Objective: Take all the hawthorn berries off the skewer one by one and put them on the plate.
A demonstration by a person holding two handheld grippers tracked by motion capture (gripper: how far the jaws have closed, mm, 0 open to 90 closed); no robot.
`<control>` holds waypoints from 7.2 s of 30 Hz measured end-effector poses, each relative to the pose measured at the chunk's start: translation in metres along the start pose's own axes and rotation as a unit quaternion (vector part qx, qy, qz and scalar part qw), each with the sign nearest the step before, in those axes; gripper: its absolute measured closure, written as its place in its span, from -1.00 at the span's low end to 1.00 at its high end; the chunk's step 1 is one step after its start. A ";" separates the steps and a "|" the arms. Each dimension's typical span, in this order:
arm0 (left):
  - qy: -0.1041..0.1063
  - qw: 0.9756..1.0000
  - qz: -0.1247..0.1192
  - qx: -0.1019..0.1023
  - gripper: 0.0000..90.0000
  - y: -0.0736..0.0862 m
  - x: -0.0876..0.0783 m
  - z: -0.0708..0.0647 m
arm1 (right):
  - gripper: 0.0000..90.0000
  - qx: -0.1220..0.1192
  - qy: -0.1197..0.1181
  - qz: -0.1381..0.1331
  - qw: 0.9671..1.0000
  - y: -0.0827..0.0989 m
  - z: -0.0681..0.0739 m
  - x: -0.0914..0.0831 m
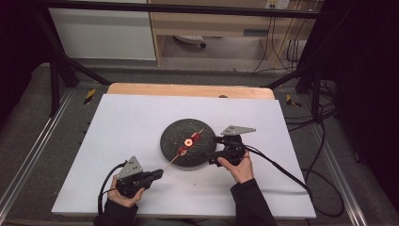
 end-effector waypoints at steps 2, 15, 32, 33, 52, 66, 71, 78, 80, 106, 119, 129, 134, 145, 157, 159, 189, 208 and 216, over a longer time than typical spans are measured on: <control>0.000 1.000 0.001 0.003 0.96 0.000 0.001 -0.001 | -0.66 0.009 -0.007 -0.005 1.000 -0.004 -0.002 0.002; 0.003 1.000 -0.001 0.013 0.96 -0.001 0.002 -0.006 | -0.15 0.048 -0.032 -0.033 0.998 -0.022 -0.015 0.007; 0.009 1.000 -0.004 0.016 0.96 -0.001 0.003 -0.008 | 0.24 0.053 -0.069 -0.032 0.996 -0.022 -0.011 0.009; 0.009 1.000 -0.006 0.015 0.96 -0.001 0.003 -0.008 | 0.27 0.053 -0.072 -0.036 0.995 -0.023 -0.011 0.008; 0.002 1.000 -0.022 0.018 0.96 -0.004 -0.004 -0.006 | 0.31 0.066 -0.026 -0.078 0.994 -0.042 -0.028 -0.018; -0.004 1.000 -0.031 0.002 0.96 -0.004 -0.010 0.002 | 0.31 0.075 0.017 -0.079 0.994 -0.053 -0.051 -0.036; -0.005 0.999 -0.035 -0.005 0.96 -0.004 -0.011 0.006 | 0.30 0.067 0.022 -0.051 0.996 -0.045 -0.049 -0.015; -0.006 0.999 -0.034 -0.006 0.96 -0.003 -0.010 0.006 | 0.30 0.070 0.016 -0.010 0.997 -0.027 -0.046 0.027; -0.006 0.999 -0.033 -0.005 0.96 -0.003 -0.010 0.006 | 0.30 0.070 0.018 -0.006 0.997 -0.025 -0.046 0.031; -0.008 1.000 -0.023 -0.001 0.96 -0.002 -0.007 0.004 | -0.21 0.033 0.028 0.027 0.999 -0.009 -0.032 0.040; -0.004 1.000 -0.018 0.009 0.96 -0.002 -0.002 -0.003 | -0.61 0.007 -0.014 -0.003 1.000 -0.010 0.000 0.010; 0.001 1.000 -0.017 0.021 0.96 -0.003 0.002 -0.013 | -0.26 0.032 -0.052 -0.028 0.998 -0.015 0.005 0.013; 0.003 1.000 -0.018 0.024 0.96 -0.003 0.003 -0.015 | -0.09 0.043 -0.076 -0.024 0.996 -0.013 0.008 0.019; 0.004 1.000 -0.017 0.024 0.96 -0.004 0.004 -0.016 | 0.32 0.048 -0.103 -0.016 0.993 -0.011 0.012 0.022; 0.002 0.999 -0.026 0.027 0.96 -0.005 0.000 -0.016 | 0.33 0.052 -0.083 -0.040 0.994 -0.022 0.004 0.007; 0.003 0.999 -0.028 0.025 0.96 -0.005 0.000 -0.015 | 0.33 0.052 -0.074 -0.043 0.995 -0.024 0.000 0.004; -0.009 0.999 -0.038 0.010 0.96 -0.005 -0.007 -0.004 | 0.34 0.069 0.023 -0.058 0.996 -0.050 -0.053 -0.038; -0.012 0.999 -0.036 0.003 0.96 -0.004 -0.007 0.000 | 0.33 0.058 0.060 0.035 0.996 -0.008 -0.064 0.051; -0.012 0.999 -0.034 0.005 0.96 -0.004 -0.006 -0.001 | 0.32 0.053 0.072 0.047 0.995 0.000 -0.067 0.066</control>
Point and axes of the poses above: each handheld gripper's, and its own axes: x roughly forward along the jaws, y roughly out of its underside, z roughly to its left, the point moved 7 cm from there along x, roughly forward along the jaws, and after that the axes turned 14 degrees about z, right-handed, at the moved point
